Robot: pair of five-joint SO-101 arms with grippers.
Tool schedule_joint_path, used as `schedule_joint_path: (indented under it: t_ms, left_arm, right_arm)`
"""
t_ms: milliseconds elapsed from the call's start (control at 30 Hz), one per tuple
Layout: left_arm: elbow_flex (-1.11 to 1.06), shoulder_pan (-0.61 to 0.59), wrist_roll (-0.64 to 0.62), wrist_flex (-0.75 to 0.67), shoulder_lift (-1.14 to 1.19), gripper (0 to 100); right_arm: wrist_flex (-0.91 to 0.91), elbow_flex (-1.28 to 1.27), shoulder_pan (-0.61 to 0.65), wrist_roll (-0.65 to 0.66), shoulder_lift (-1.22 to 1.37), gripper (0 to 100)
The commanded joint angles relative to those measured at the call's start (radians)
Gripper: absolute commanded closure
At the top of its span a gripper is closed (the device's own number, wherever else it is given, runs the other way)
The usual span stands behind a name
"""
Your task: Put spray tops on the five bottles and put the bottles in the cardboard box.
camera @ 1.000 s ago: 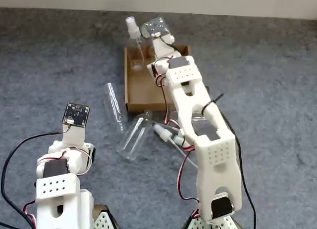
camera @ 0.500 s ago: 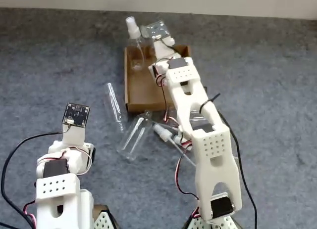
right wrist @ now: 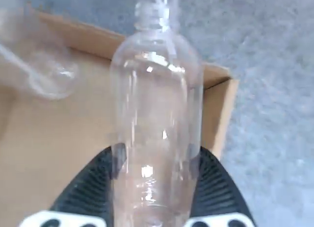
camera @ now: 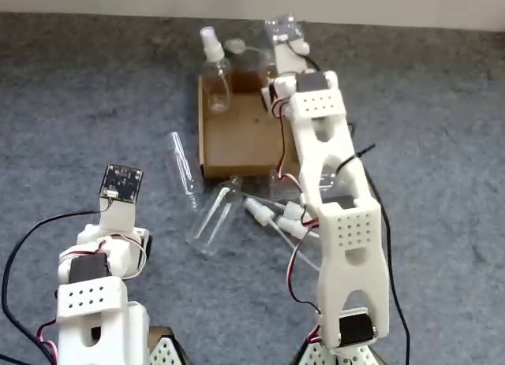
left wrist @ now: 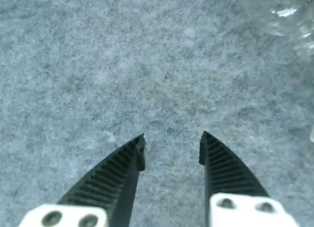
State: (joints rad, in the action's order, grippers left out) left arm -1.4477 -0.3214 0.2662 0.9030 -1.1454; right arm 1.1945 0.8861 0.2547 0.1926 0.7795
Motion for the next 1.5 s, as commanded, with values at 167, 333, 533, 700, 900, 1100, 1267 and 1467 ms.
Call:
schedule_joint_path:
  t_ms: [167, 333, 533, 700, 900, 1100, 1267, 1467]
  left_arm:
    - [-0.005, -0.015, 0.005, -0.020, -0.016, 83]
    - [-0.007, -0.015, 0.005, -0.020, -0.016, 83]
    - [-0.008, -0.015, 0.005, -0.020, -0.016, 83]
    - [-0.008, -0.015, 0.005, -0.020, -0.016, 83]
    - [-0.010, -0.015, 0.005, -0.021, -0.016, 83]
    - [-0.012, -0.015, -0.002, -0.061, -0.016, 83]
    - [-0.012, -0.015, -0.002, -0.060, -0.016, 83]
    - [-0.012, -0.015, -0.002, -0.061, -0.016, 83]
  right_arm:
    - [0.438, 0.374, -0.016, -0.003, -0.150, 99.5]
    - [0.575, 0.670, -0.047, -0.008, -0.168, 99.5]
    - [0.576, 0.495, -0.193, -0.008, -0.332, 99.5]
    - [0.573, -0.021, -0.306, 0.000, -0.702, 99.5]
    - [0.380, -0.783, -0.470, 0.140, -1.144, 99.5]
    - [0.016, -1.509, -0.565, 0.149, -1.604, 99.5]
    - [-0.305, -1.945, -0.561, 0.140, -1.836, 99.4]
    - [-0.746, -2.149, -0.509, 0.138, -1.831, 98.9]
